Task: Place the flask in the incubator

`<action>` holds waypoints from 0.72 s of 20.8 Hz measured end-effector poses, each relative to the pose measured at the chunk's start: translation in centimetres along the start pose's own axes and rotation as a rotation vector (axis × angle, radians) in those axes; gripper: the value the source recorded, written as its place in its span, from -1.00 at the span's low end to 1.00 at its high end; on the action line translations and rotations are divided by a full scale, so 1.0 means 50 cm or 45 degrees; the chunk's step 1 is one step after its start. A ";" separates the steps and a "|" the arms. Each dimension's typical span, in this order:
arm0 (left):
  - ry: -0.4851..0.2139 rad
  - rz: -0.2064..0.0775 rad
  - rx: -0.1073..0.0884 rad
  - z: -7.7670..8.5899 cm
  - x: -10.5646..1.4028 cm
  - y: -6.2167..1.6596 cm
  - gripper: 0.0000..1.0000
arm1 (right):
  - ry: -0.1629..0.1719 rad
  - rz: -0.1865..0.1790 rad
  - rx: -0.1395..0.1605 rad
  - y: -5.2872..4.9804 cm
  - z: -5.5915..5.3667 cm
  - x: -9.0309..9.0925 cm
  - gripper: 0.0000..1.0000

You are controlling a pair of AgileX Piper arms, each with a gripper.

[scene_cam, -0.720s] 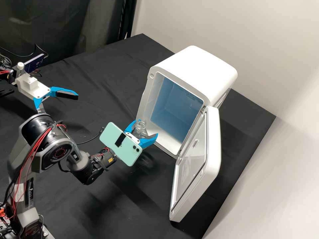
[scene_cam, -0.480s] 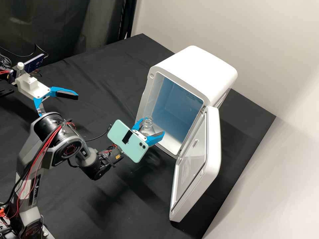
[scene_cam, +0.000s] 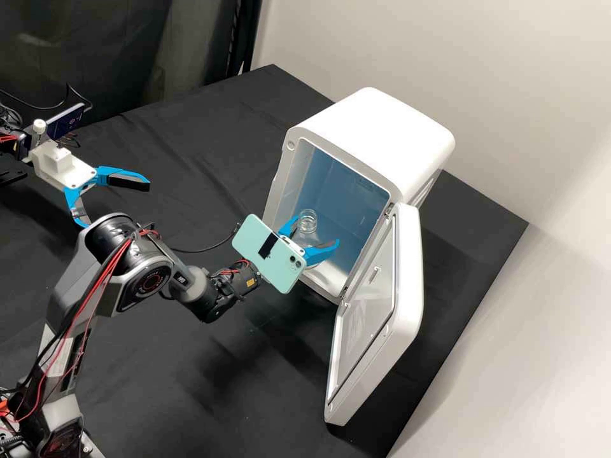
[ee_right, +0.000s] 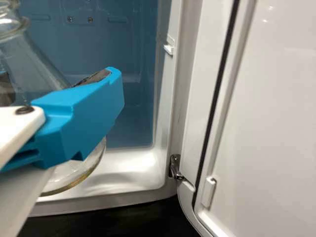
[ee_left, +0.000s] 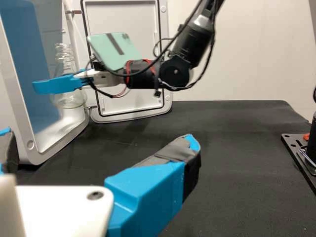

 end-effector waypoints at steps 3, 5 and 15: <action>0.000 0.000 0.000 0.000 0.000 0.000 1.00 | -0.009 -0.022 -0.018 -0.012 -0.007 0.029 -1.00; 0.000 -0.002 -0.001 0.000 0.000 -0.001 1.00 | -0.008 -0.047 -0.044 -0.024 -0.011 0.047 -1.00; 0.000 -0.002 -0.001 0.000 0.000 -0.001 1.00 | -0.049 -0.137 -0.134 -0.062 -0.011 0.155 -1.00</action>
